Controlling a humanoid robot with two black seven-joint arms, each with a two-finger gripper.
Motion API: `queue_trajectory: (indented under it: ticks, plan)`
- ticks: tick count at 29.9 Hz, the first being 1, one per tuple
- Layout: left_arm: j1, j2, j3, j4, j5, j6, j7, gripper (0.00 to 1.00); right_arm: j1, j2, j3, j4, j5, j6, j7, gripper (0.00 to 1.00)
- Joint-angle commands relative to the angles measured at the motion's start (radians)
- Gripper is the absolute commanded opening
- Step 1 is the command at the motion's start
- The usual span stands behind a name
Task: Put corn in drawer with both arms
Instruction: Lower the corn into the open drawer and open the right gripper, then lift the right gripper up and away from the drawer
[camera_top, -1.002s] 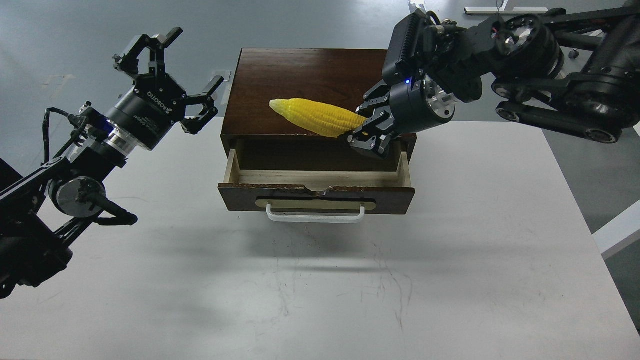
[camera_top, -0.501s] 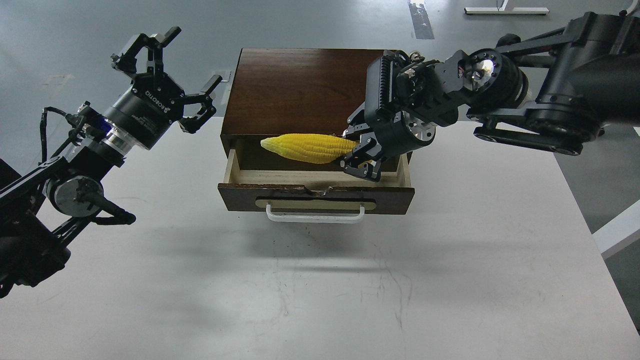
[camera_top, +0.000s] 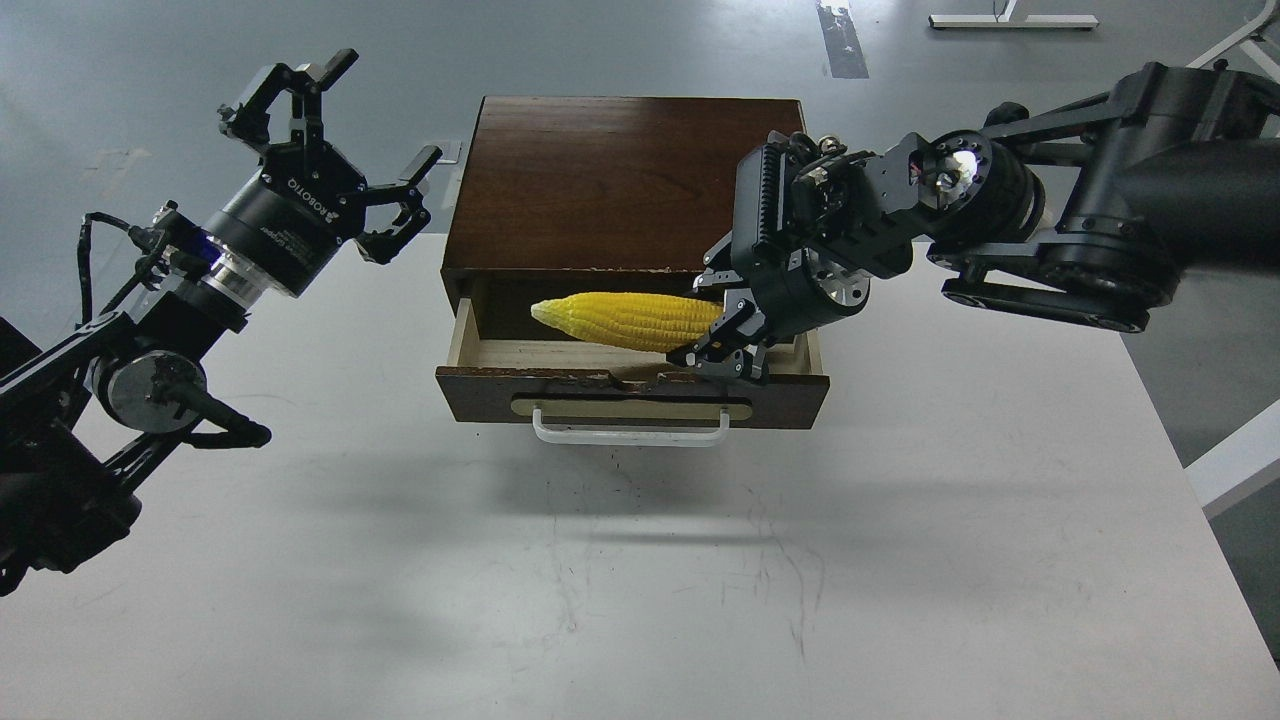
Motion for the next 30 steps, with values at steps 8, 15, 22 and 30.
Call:
queue_trajectory:
  ticks: [8,15,22,30]
  plan:
    - [0.002,0.002,0.000,0.000,0.002,-0.001,0.000,0.98,0.000,0.000,0.000,0.002,0.001,-0.001,0.000,0.59]
    - [0.002,0.002,0.000,0.000,0.002,-0.001,0.000,0.98,0.001,-0.001,0.002,0.003,0.001,-0.001,0.000,0.62]
    - [0.000,0.002,-0.001,0.000,0.002,-0.001,0.000,0.98,0.026,-0.020,0.008,0.011,0.017,-0.006,0.000,0.64]
    - [0.000,0.002,-0.003,0.000,0.002,-0.001,0.002,0.98,0.078,-0.132,0.096,0.044,0.202,-0.021,0.000,0.85]
